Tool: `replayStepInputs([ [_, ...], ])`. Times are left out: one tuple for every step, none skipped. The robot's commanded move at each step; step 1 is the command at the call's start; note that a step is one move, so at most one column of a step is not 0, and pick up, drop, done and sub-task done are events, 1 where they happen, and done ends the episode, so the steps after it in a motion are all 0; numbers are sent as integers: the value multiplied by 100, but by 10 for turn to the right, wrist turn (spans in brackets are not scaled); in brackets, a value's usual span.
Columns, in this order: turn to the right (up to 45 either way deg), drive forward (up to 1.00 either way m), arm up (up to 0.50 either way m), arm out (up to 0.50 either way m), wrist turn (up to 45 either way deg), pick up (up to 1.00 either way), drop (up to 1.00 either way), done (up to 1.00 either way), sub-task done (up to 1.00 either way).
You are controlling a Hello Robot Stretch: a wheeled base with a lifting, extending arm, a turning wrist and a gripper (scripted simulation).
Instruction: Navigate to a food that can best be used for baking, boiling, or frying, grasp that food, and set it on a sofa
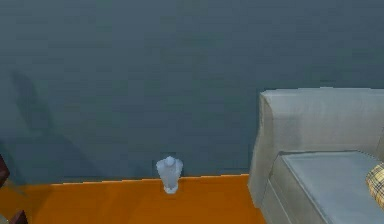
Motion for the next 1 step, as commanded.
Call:
replayStepInputs([
  [0,0,0,0,0,0,100,0,0],
])
